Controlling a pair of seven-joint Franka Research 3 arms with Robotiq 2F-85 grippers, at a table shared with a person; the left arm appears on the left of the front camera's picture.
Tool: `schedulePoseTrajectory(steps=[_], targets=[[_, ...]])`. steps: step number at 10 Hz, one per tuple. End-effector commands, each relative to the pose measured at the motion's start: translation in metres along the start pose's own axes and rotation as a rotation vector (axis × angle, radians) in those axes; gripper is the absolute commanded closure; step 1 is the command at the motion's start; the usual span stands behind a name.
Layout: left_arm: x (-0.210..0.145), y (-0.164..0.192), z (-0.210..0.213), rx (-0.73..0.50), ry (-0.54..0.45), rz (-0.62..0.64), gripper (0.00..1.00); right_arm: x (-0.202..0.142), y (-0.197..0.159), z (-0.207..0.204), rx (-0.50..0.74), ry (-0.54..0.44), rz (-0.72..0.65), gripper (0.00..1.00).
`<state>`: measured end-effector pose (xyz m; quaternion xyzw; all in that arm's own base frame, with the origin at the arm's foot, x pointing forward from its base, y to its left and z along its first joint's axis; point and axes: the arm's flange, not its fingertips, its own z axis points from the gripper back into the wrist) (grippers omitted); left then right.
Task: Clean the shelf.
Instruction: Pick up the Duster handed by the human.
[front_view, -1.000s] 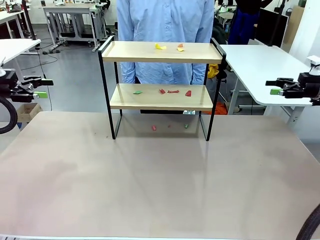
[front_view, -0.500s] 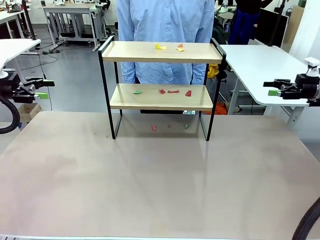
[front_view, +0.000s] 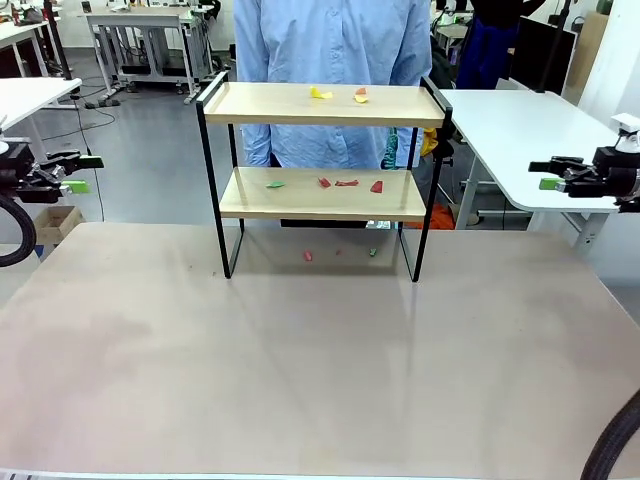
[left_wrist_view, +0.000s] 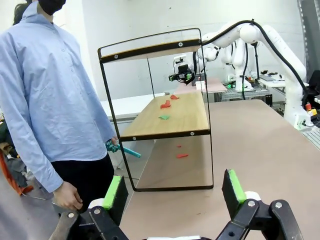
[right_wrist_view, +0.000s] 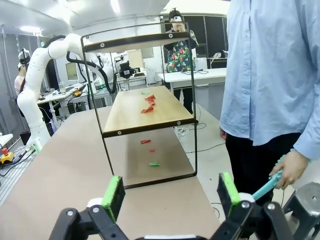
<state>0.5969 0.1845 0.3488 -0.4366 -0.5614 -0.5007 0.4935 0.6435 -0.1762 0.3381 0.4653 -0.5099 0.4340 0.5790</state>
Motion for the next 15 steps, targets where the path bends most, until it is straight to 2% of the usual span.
schedulePoseTrajectory(steps=[1, 2, 3, 15], targets=[[0.0038, 0.009, 0.0014, -0.001, -0.053, 0.025, 0.0, 0.0053, -0.0062, -0.0008, 0.023, -0.022, -0.009, 0.0], [0.0048, 0.0099, 0.0017, 0.037, -0.076, 0.041, 0.0, 0.0, 0.0, 0.0, 0.0, 0.0, 0.0, 0.0], [-0.0012, 0.0005, 0.0009, -0.002, -0.01, 0.006, 0.0, 0.0, 0.0, 0.0, 0.0, 0.0, 0.0, 0.0], [-0.0012, 0.0005, 0.0009, -0.002, -0.01, 0.006, 0.0, 0.0, 0.0, 0.0, 0.0, 0.0, 0.0, 0.0]])
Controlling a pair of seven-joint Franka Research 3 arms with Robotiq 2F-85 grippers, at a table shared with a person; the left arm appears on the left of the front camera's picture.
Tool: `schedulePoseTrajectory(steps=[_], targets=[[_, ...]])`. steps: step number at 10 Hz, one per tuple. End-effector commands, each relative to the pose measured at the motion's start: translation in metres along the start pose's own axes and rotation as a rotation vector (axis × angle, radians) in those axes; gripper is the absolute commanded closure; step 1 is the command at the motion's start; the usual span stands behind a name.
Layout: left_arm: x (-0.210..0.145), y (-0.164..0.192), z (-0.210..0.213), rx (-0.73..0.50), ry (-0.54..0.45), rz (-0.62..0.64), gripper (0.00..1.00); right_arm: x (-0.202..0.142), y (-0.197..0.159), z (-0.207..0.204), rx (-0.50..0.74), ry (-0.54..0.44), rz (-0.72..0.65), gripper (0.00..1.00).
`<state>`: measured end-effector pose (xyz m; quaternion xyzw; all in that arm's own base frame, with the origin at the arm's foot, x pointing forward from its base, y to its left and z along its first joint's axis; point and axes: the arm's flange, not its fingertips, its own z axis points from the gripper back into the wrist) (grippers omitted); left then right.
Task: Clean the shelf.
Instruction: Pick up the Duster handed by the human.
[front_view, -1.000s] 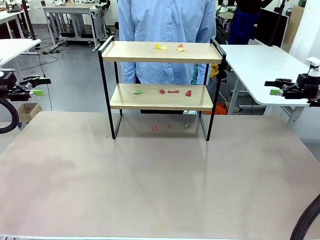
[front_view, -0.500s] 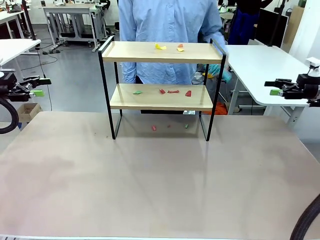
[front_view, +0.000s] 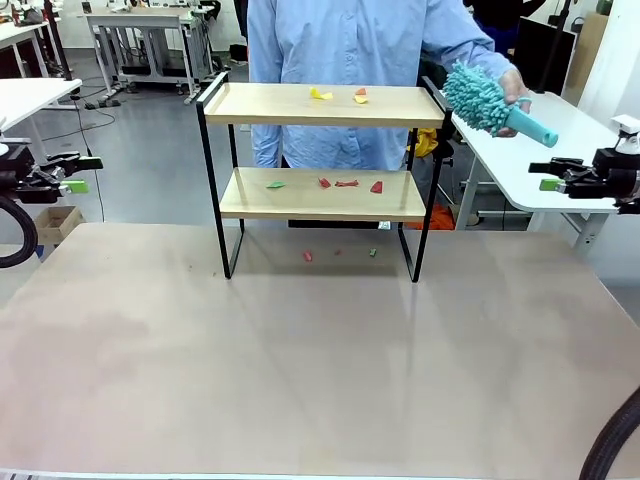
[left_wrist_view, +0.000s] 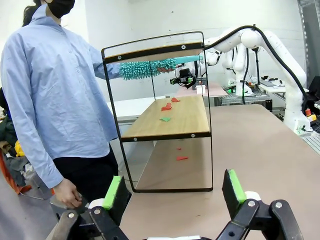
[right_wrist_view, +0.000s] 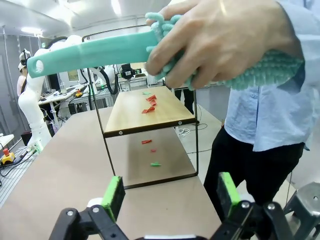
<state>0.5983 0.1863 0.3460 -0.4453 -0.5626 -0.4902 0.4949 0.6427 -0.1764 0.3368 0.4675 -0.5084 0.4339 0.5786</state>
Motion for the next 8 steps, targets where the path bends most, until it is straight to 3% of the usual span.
schedulePoseTrajectory(steps=[1, 8], targets=[[0.0018, -0.0007, -0.0007, -0.008, 0.008, -0.015, 0.0, 0.0013, -0.0007, -0.0003, -0.004, 0.001, 0.004, 0.0], [0.0018, -0.0007, -0.0007, -0.008, 0.008, -0.015, 0.0, 0.0013, -0.0007, -0.0003, -0.004, 0.001, 0.004, 0.0]])
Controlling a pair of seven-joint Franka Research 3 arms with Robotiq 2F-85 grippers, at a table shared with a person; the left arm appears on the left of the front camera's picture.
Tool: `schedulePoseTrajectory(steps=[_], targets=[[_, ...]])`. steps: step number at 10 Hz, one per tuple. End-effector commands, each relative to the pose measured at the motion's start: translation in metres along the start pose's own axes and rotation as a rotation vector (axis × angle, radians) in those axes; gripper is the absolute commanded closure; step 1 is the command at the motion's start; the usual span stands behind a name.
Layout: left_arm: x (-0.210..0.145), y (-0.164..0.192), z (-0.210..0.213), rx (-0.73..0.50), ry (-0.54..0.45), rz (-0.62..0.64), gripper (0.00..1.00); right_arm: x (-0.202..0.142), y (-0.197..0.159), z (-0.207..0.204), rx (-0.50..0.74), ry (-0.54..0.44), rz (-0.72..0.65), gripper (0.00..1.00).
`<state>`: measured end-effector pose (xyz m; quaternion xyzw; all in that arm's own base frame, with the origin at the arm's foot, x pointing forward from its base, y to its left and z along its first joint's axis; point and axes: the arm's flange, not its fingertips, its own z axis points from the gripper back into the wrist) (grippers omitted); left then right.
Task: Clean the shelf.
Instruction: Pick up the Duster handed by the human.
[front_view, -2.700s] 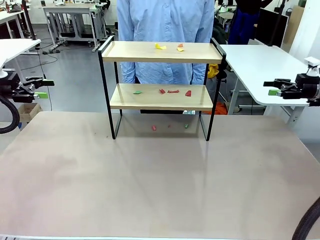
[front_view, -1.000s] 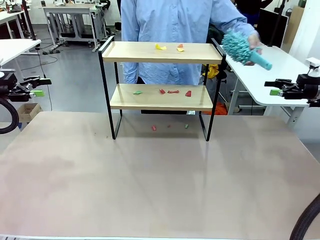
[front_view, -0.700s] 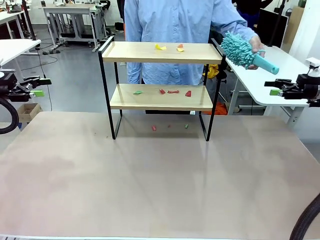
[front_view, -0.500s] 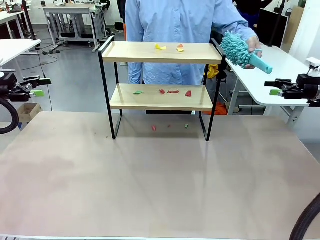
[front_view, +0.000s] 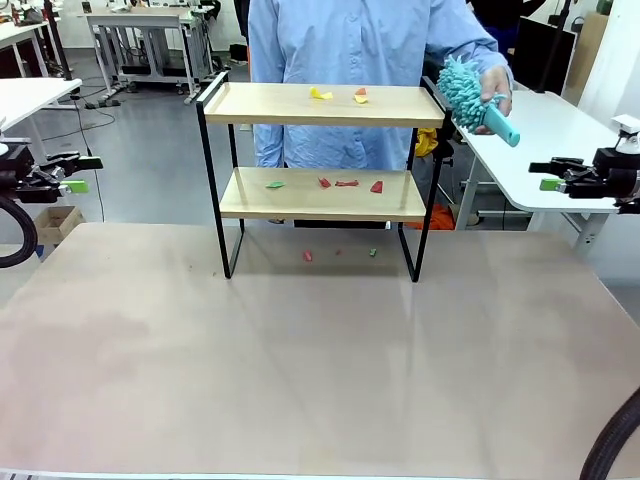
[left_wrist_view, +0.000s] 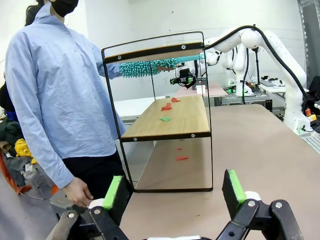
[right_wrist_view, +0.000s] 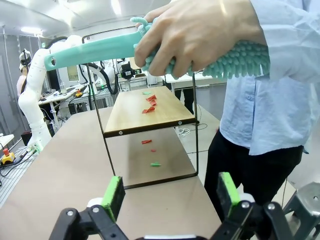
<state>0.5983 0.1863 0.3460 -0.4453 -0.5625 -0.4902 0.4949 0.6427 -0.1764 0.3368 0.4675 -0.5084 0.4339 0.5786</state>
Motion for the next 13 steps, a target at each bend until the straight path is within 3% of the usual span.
schedulePoseTrajectory(steps=[1, 2, 3, 7, 11, 13], targets=[[0.002, -0.001, -0.001, -0.008, 0.008, -0.015, 0.0, 0.001, -0.001, 0.0, -0.004, 0.001, 0.004, 0.0], [0.002, -0.001, -0.001, -0.008, 0.008, -0.015, 0.0, 0.0, 0.0, 0.0, 0.0, 0.0, 0.0, 0.0], [0.002, -0.001, -0.001, -0.008, 0.008, -0.015, 0.0, 0.022, 0.007, 0.009, -0.064, 0.064, -0.019, 0.0], [0.002, -0.001, -0.001, -0.008, 0.008, -0.015, 0.0, 0.145, 0.048, 0.017, -0.348, 0.311, -0.019, 0.0], [0.002, -0.001, -0.001, -0.008, 0.008, -0.015, 0.0, 0.259, 0.102, -0.037, -0.623, 0.557, -0.09, 0.0], [0.002, -0.001, -0.001, -0.008, 0.008, -0.015, 0.0, 0.284, 0.115, -0.072, -0.729, 0.638, -0.16, 0.0]])
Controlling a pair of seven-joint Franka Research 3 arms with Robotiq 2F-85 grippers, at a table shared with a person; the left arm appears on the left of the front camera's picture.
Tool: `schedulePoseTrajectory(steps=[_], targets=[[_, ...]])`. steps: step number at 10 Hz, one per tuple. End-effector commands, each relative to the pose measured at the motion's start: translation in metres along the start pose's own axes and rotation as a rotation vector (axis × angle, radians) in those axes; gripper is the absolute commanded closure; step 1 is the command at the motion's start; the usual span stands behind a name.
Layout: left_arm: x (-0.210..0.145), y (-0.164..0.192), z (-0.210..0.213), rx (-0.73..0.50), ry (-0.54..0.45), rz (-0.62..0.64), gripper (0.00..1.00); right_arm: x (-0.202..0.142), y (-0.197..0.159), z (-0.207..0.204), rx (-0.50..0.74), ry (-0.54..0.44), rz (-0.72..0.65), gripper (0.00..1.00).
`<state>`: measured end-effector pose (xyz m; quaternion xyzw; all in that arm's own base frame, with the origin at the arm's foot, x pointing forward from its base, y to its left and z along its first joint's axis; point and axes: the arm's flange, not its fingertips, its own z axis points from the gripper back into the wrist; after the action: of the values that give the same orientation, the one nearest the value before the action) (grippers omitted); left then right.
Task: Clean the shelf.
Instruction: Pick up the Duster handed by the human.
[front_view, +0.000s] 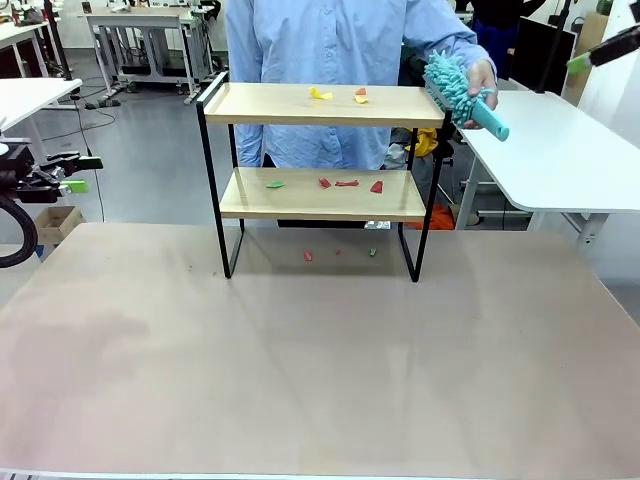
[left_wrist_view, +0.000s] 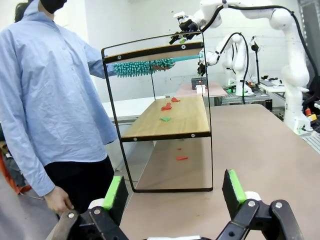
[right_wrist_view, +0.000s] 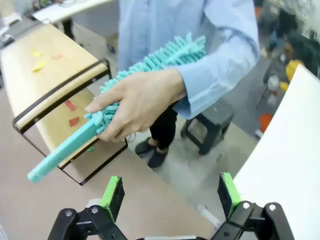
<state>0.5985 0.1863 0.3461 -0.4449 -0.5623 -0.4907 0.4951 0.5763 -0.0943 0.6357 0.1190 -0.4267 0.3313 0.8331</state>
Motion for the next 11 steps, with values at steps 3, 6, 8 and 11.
schedulePoseTrajectory(steps=[3, 6, 8, 11], targets=[[0.002, -0.001, -0.001, -0.007, 0.006, -0.014, 0.0, 0.0, 0.0, 0.0, 0.0, 0.0, 0.0, 0.0], [0.002, -0.001, -0.001, -0.007, 0.006, -0.014, 0.0, 0.0, 0.0, 0.0, 0.0, 0.0, 0.0, 0.0], [0.002, -0.001, -0.001, -0.007, 0.006, -0.014, 0.0, -0.001, 0.001, 0.002, -0.021, 0.029, -0.015, 0.0], [0.002, -0.001, -0.001, -0.007, 0.006, -0.014, 0.0, 0.058, 0.055, -0.007, -0.184, 0.195, -0.252, 0.0]])
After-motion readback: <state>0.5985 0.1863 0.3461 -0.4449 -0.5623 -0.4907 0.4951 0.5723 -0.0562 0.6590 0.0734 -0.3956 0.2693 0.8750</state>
